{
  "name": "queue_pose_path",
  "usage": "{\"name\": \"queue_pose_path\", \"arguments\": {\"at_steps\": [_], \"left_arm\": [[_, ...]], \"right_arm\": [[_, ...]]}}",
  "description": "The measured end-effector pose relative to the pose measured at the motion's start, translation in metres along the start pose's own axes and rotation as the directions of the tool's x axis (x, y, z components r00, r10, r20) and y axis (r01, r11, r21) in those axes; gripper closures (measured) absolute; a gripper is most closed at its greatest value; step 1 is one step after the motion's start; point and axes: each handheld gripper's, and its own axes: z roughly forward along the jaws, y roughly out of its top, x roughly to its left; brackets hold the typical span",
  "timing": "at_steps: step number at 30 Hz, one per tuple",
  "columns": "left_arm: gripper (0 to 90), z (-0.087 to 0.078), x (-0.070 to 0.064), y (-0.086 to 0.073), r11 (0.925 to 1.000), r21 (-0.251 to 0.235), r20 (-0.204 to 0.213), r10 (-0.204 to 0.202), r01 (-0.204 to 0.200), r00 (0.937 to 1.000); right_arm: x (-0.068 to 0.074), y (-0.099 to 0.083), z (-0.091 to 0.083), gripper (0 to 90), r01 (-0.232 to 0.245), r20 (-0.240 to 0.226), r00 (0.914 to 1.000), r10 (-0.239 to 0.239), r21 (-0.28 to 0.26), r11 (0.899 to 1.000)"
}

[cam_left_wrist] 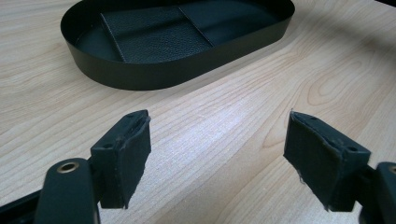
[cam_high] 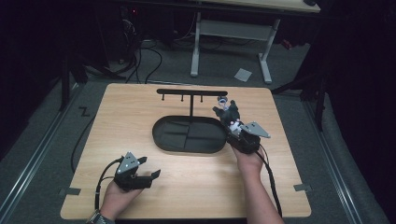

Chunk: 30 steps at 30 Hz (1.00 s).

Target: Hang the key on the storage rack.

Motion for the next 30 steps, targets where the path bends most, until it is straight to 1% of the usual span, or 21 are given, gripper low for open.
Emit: {"name": "queue_pose_path", "arguments": {"at_steps": [8, 10, 14, 18, 19, 20, 23, 30], "left_arm": [[23.4, 0.000, 0.000, 0.000, 1.0000, 0.001, 0.002, -0.002, 0.002, 1.0000], [23.4, 0.000, 0.000, 0.000, 1.0000, 0.001, 0.003, -0.001, 0.001, 1.0000], [23.4, 0.000, 0.000, 0.000, 1.0000, 0.001, 0.005, 0.000, 0.000, 1.0000], [23.4, 0.000, 0.000, 0.000, 1.0000, 0.001, 0.006, 0.000, 0.000, 1.0000], [23.4, 0.000, 0.000, 0.000, 1.0000, 0.000, 0.007, 0.000, 0.000, 1.0000], [23.4, 0.000, 0.000, 0.000, 1.0000, 0.001, 0.007, -0.001, 0.001, 1.0000], [23.4, 0.001, 0.000, 0.000, 1.0000, 0.001, 0.010, 0.000, 0.000, 0.9999], [23.4, 0.000, -0.001, 0.000, 1.0000, 0.000, 0.014, 0.001, -0.001, 0.9999]], "right_arm": [[-0.001, 0.002, 0.014, 41.8, -0.046, -0.009, 0.9989, 0.045, -0.020, 0.999], [-0.001, 0.002, 0.016, 41.8, -0.048, -0.008, 0.9988, 0.048, -0.017, 0.999], [0.001, 0.006, 0.022, 41.0, -0.036, -0.009, 0.9993, 0.036, -0.010, 0.999], [0.005, 0.005, 0.025, 33.0, -0.036, -0.010, 0.9993, 0.036, -0.002, 0.999], [0.006, 0.004, 0.025, 32.5, -0.034, -0.010, 0.9994, 0.034, 0.001, 0.999], [0.007, 0.003, 0.026, 32.5, -0.038, -0.015, 0.9992, 0.038, 0.006, 0.999], [0.009, 0.002, 0.027, 32.5, -0.028, -0.020, 0.9994, 0.029, 0.022, 0.999], [0.013, 0.000, 0.024, 32.1, -0.025, -0.036, 0.9990, 0.026, 0.029, 0.999]]}}
